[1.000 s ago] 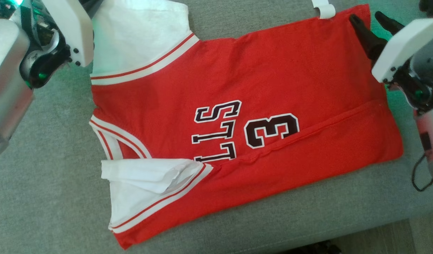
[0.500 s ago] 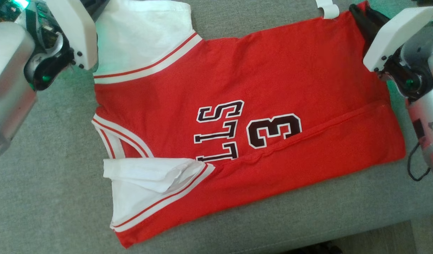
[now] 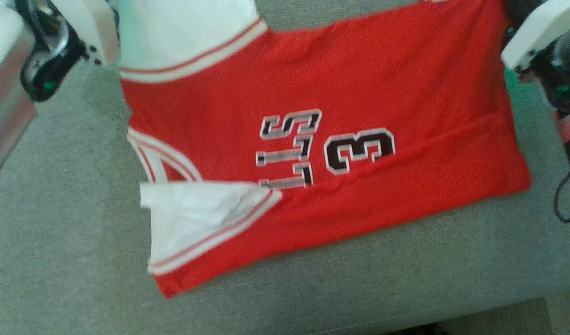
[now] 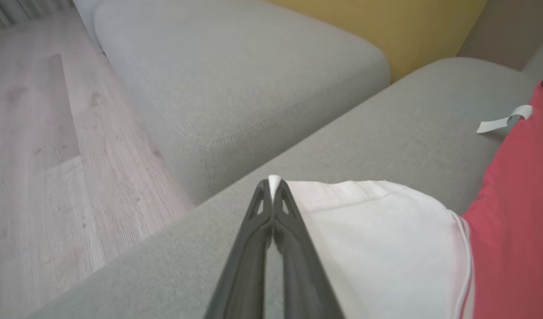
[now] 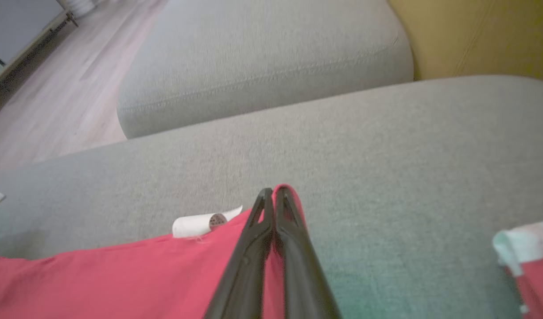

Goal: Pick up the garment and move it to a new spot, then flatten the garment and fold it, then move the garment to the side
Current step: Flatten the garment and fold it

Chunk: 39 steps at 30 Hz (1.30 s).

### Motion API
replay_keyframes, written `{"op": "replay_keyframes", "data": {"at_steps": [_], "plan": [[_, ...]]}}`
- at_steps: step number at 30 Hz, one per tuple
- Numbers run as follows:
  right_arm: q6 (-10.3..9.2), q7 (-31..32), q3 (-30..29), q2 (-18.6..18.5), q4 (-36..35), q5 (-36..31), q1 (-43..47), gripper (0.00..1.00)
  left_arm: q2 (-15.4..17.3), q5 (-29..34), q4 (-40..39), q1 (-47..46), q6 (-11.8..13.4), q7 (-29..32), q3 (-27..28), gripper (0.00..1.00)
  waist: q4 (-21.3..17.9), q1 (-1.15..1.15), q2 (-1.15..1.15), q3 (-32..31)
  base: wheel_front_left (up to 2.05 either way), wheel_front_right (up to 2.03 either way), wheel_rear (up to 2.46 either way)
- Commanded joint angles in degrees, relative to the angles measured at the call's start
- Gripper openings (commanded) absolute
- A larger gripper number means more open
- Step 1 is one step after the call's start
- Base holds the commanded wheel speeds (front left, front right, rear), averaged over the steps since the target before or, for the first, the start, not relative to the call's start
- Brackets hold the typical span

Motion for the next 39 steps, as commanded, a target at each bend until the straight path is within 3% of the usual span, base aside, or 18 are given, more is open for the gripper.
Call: {"op": "replay_keyframes", "data": {"at_steps": [1,12,24,31,39], "plan": [[-0.04,-1.0,-0.5,-1.4,-1.3,0.8,-1.3,0.0,2.6,0.3,-0.4,-4.1,0.1,-1.7,2.2,0.0,0.5,0.0,0.0,-0.6,0.0,0.0,0.0],[-0.04,-0.7,0.2,-7.7,-3.6,9.2,7.0,0.0,2.0,-6.3,-4.8,2.5,0.1,-9.0,-1.3,0.0,5.4,0.0,0.0,-6.5,0.0,0.0,0.0],[-0.04,-1.9,-0.8,-14.5,-9.5,13.6,23.0,0.0,6.3,-7.0,-15.2,16.3,0.2,-14.2,-3.9,0.0,10.9,0.0,0.0,-13.1,0.0,0.0,0.0],[-0.04,-2.2,-3.0,-16.4,-13.0,14.7,32.2,0.0,7.5,-5.7,-19.7,26.2,2.1,-16.6,-4.4,0.0,11.8,0.0,0.0,-15.0,0.0,0.0,0.0],[-0.04,-2.0,-7.9,-16.8,-17.2,13.9,40.2,0.0,6.1,-3.4,-22.6,34.1,4.8,-19.5,-4.5,0.0,11.8,0.0,0.0,-15.2,0.0,0.0,0.0]]}}
